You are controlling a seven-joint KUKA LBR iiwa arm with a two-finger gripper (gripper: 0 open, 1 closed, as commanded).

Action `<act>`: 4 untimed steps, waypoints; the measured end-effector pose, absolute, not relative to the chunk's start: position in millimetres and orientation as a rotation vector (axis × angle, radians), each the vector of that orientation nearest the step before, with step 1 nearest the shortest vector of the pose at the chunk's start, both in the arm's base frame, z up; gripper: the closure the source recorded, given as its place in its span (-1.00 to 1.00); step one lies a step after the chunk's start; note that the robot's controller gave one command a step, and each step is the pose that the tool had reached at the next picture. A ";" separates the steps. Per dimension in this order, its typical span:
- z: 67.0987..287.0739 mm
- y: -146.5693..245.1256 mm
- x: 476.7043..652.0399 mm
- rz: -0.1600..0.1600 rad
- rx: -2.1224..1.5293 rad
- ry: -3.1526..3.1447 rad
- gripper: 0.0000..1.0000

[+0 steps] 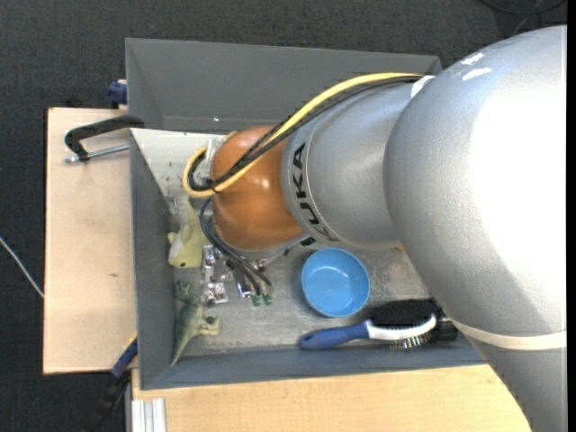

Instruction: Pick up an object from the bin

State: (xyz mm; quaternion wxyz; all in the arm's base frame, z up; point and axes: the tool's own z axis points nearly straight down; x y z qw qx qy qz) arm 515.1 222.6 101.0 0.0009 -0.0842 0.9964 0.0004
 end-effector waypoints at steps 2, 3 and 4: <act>73.2 165.6 508.2 0.003 -0.720 3.047 -1.00; 78.2 93.5 512.2 -0.002 -1.103 2.939 -1.00; 106.3 -20.3 538.6 -0.008 -1.161 2.911 -1.00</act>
Offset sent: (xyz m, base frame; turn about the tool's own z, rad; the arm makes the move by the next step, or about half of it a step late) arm 0.0000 0.0000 0.0000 0.0000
